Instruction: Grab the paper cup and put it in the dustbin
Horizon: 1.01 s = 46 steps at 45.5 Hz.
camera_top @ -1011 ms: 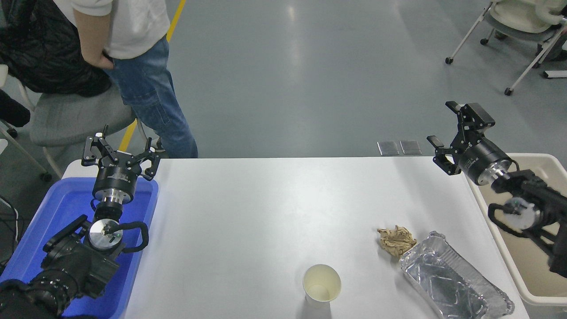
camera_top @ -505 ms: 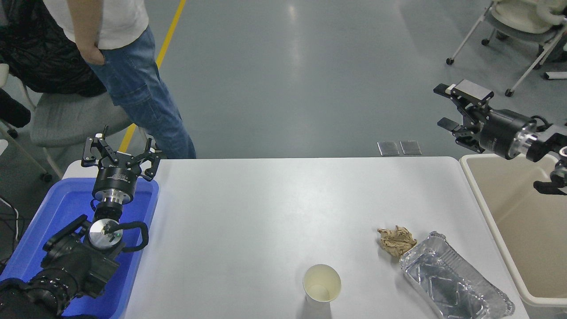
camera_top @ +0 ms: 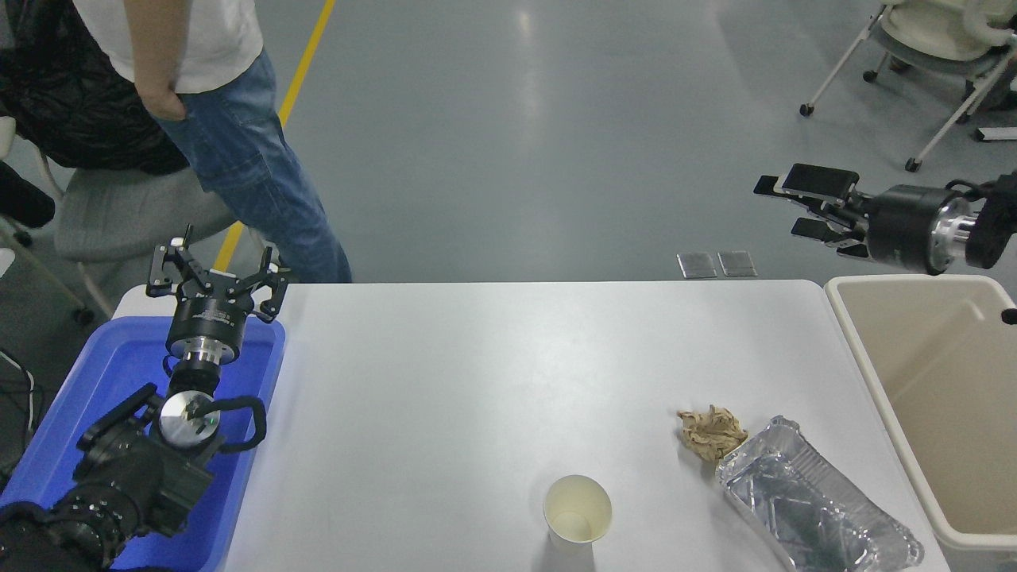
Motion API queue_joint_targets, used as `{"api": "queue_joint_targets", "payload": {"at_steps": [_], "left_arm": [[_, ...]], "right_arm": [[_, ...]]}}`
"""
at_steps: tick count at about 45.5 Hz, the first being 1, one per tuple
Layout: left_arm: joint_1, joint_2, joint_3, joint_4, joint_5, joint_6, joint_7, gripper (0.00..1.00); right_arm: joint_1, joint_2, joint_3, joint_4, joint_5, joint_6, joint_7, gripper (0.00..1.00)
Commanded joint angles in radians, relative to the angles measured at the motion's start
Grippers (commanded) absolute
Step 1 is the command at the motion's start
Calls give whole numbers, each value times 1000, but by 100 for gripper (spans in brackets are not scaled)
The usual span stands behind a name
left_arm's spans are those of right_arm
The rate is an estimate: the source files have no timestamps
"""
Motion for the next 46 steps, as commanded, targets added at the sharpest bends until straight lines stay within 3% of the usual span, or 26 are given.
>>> {"api": "queue_joint_targets", "payload": {"at_steps": [1,13,27,40,46], "left_arm": [[0,0,0,1,0,0,0,99],[0,0,0,1,0,0,0,99],[0,0,0,1,0,0,0,99],[0,-3,0,0,0,0,0,99],[1,-3,0,0,0,0,0,99]], "right_arm": [[330,72,-339,98,-16,73,8,100],[573,269,-552,260,-16,125,8,100],[640,511,-594,335,13,194,16,100],[666,712,-534,348,320,263,13,100],[656,749,-532,348,372,266,8,100]]}}
